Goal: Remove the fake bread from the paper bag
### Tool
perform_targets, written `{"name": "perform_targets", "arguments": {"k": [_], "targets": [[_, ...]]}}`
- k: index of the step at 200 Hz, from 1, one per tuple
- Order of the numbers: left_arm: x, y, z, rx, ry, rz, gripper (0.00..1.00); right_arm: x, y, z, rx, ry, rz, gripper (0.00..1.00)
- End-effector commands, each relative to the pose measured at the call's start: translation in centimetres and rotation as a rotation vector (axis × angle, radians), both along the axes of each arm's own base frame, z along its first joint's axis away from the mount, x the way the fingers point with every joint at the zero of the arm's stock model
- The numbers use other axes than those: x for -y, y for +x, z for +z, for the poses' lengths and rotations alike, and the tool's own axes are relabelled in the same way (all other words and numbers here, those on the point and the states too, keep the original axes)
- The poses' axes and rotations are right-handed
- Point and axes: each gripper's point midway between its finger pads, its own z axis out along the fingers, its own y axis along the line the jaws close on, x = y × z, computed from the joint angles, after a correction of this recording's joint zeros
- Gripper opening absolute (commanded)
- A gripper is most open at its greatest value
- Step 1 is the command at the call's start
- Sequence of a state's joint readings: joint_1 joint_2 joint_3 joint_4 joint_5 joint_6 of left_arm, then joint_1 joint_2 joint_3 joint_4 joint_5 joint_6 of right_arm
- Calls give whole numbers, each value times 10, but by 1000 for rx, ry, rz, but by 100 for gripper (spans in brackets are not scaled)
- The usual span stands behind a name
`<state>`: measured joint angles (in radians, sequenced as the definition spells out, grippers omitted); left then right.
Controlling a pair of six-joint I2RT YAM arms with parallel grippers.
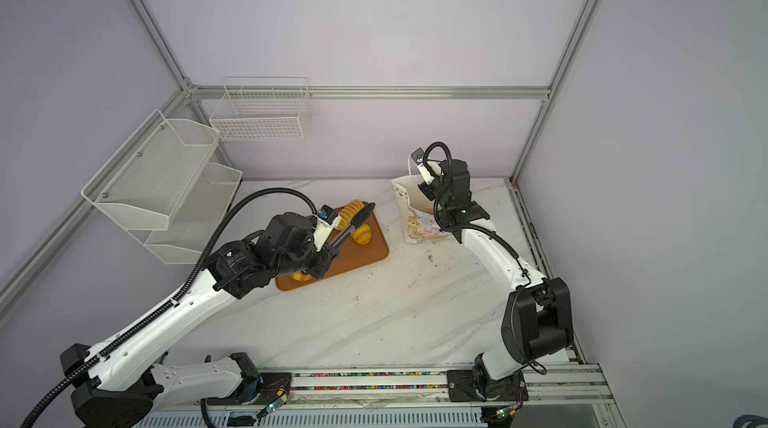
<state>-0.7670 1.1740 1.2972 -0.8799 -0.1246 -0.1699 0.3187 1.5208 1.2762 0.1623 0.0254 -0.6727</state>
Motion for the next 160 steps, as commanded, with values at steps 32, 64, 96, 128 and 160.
{"name": "perform_targets", "arguments": {"k": [32, 64, 96, 128, 160], "targets": [[8, 3, -21, -34, -21, 3, 13, 16, -65, 15, 34, 152, 19, 0], [11, -9, -68, -174, -1, 10, 12, 21, -112, 14, 10, 253, 62, 0], [15, -25, -117, -307, -3, 18, 9, 12, -146, 3, -63, 340, 159, 0], [35, -35, -131, -348, -84, -9, 7, 5, -156, -7, -107, 380, 203, 0], [79, -45, -125, -365, -162, -109, 6, 5, -136, -3, -130, 395, 157, 0]]}}
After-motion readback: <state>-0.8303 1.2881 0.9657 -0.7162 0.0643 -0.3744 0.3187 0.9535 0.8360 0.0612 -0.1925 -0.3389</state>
